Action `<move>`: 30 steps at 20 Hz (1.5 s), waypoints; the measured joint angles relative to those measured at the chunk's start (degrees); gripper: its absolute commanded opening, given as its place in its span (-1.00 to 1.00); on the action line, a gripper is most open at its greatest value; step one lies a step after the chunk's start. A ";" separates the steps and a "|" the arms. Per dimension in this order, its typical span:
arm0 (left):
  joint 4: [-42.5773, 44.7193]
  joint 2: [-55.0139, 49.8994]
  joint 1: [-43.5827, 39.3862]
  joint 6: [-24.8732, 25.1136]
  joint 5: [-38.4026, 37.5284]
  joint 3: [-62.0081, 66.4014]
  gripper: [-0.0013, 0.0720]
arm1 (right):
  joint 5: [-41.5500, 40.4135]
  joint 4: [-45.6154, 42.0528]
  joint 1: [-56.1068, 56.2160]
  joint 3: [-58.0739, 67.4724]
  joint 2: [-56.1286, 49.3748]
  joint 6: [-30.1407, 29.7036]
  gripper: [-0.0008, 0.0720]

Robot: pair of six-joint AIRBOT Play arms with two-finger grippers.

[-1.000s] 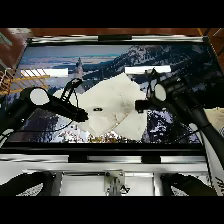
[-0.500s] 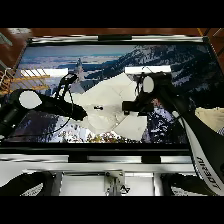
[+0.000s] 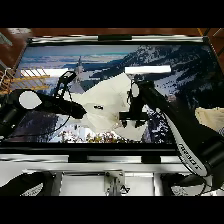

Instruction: Fold the shirts.

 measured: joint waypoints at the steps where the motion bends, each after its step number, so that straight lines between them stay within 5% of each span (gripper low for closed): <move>1: 0.07 0.00 0.02 0.00 0.09 0.00 -0.81 | 0.46 0.00 0.00 0.02 -0.13 -0.07 0.68; 13: 0.26 0.02 0.00 0.02 0.92 0.00 -0.81 | -0.26 -1.99 -2.51 9.60 -2.29 1.97 0.67; 14: 0.26 0.02 0.00 0.02 0.92 0.00 -0.81 | -0.22 -1.73 -2.64 9.73 -3.82 2.25 0.37; 16: 0.26 0.02 0.00 0.02 1.03 0.00 -0.81 | 1.03 -0.11 -3.06 9.94 -6.32 2.45 -0.63; 17: 0.26 0.02 0.00 0.02 1.22 0.00 -0.81 | 2.47 0.83 -3.26 10.01 -7.28 2.29 -0.77; 25: 0.17 0.00 1.57 -1.33 6.99 4.26 -0.81 | 12.17 -3.43 -6.36 23.02 -3.65 -7.23 -0.78; 30: -1.16 0.07 6.08 -3.45 12.90 23.63 -0.81 | -3.85 -3.76 -7.17 38.56 7.28 -15.26 -0.78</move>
